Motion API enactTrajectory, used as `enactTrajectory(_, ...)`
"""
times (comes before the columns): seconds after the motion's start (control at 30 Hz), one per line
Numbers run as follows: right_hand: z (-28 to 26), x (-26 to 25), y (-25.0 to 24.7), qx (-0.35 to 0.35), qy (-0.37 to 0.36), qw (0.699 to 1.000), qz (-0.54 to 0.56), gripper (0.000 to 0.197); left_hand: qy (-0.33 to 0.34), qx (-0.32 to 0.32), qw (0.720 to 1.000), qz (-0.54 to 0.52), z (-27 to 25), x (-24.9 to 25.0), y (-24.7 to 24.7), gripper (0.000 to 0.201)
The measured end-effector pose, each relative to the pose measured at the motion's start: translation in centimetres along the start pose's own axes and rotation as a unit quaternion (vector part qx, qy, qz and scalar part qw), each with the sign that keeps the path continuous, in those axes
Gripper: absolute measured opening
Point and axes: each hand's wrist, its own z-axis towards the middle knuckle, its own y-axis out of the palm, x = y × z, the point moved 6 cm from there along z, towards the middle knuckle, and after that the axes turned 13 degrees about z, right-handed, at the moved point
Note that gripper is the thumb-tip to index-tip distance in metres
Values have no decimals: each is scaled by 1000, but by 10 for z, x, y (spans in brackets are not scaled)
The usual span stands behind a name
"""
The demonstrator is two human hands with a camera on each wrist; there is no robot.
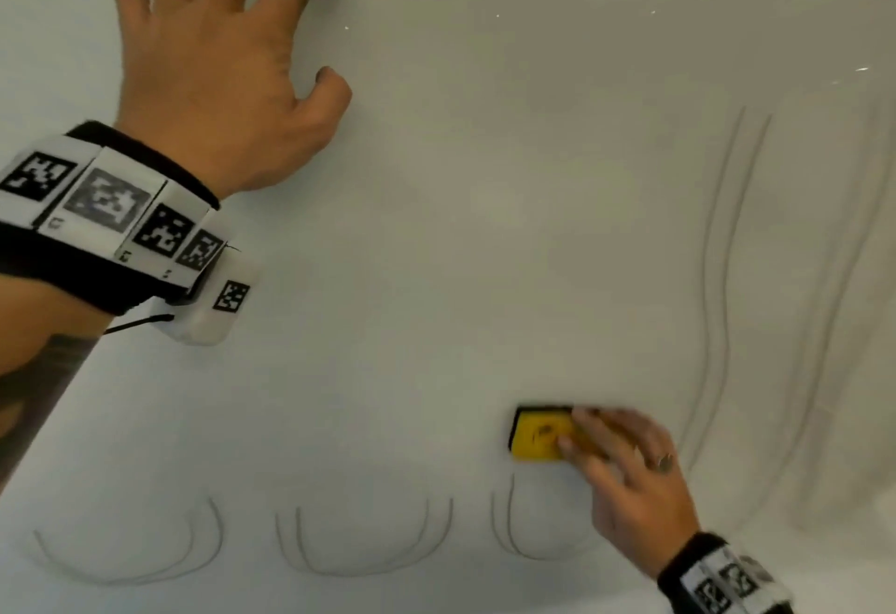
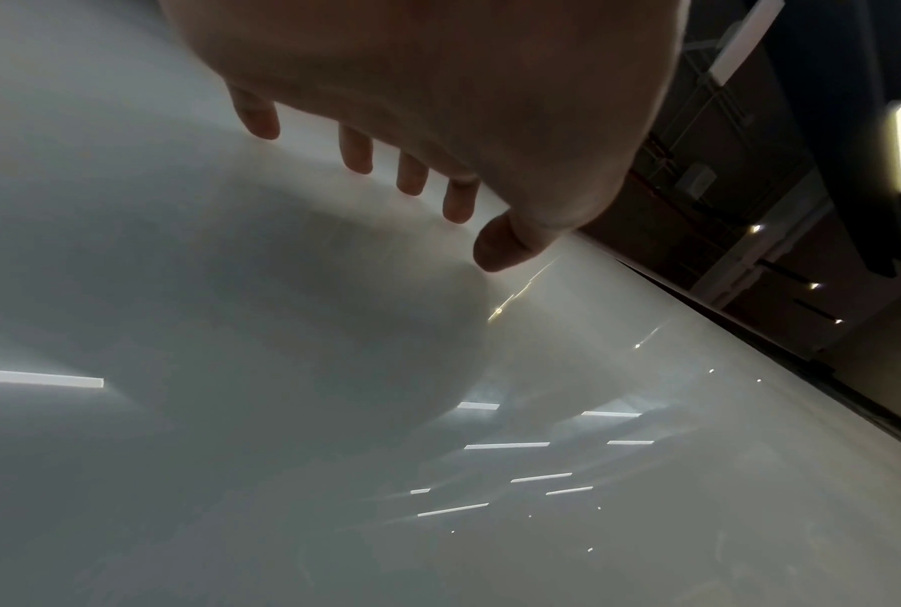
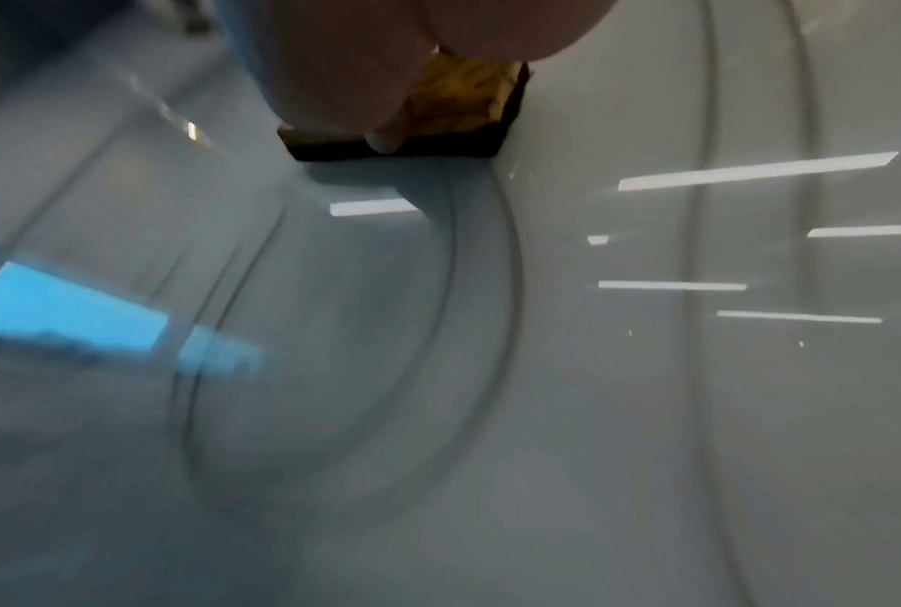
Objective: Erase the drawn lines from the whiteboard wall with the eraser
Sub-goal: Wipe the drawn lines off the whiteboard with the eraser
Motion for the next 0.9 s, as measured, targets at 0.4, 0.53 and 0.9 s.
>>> enactTrajectory(0.4,165,123,-146,175,13,984,-37,34,-39,11,992,-122,8,-13,40,56)
enactTrajectory(0.53,197,153,-180,229,96,969,-12,29,-41,-8,991,-131,10,-12,40,63)
enactTrajectory(0.9,-50,90,-60,2,43,999,-14,53,-76,-43,993,-76,4,23,3,73)
